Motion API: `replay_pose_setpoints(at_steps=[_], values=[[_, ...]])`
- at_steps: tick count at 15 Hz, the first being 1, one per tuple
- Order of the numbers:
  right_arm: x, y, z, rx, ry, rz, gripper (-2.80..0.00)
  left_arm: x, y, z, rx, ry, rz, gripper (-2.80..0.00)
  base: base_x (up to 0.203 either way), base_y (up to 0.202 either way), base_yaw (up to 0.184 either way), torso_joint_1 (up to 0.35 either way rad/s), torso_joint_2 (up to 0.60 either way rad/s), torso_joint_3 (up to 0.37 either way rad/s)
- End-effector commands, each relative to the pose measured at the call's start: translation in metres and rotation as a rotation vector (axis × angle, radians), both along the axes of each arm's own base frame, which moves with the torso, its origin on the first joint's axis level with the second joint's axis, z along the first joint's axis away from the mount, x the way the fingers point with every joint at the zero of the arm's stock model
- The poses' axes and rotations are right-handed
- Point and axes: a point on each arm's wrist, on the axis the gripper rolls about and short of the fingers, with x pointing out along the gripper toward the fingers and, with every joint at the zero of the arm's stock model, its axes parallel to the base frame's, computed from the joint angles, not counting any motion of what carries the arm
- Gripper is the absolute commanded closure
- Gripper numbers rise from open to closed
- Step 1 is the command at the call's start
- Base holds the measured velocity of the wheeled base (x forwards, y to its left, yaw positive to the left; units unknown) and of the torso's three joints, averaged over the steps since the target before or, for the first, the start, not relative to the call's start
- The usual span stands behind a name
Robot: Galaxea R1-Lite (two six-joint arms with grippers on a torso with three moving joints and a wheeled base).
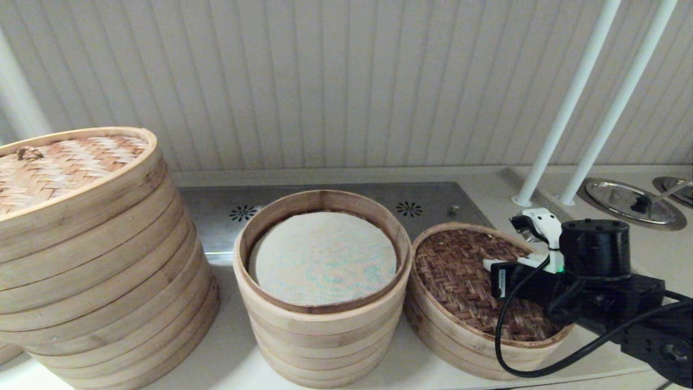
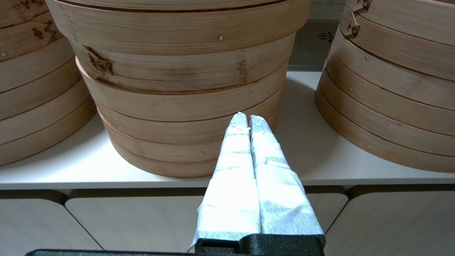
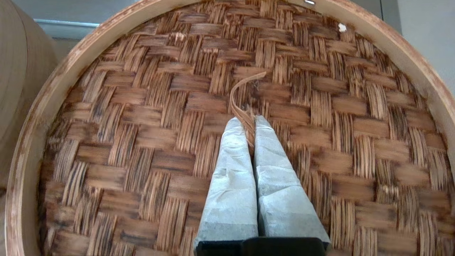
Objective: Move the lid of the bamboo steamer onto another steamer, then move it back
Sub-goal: Put the steamer
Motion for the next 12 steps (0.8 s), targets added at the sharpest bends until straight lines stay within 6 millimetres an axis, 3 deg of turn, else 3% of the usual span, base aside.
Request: replay_pose_setpoints(at_steps=[1, 7, 8, 12], values=[[-0.0007, 0.001, -0.0018, 0.0, 0.005, 0.003, 0.0, 0.0, 0.0, 0.0, -0.001, -0.001, 0.001, 0.0, 0.0, 0.0, 0.0, 0.0, 0.0, 0.0], [0.0044, 0.002, -0.0003, 0.003, -0.002, 0.001, 0.0, 0.0, 0.0, -0.0001, -0.001, 0.001, 0.001, 0.0, 0.0, 0.0, 0.0, 0.0, 0.0, 0.0], [0.0028, 0.0019, -0.0022, -0.003, 0.005, 0.001, -2.8, 0.0, 0.0, 0.0, -0.001, -0.001, 0.001, 0.0, 0.0, 0.0, 0.0, 0.0, 0.0, 0.0], [-0.0001, 0.0007, 0.0034, 0.002, -0.016, 0.001, -2.8, 0.0, 0.0, 0.0, -0.001, -0.001, 0.001, 0.0, 0.0, 0.0, 0.0, 0.0, 0.0, 0.0]])
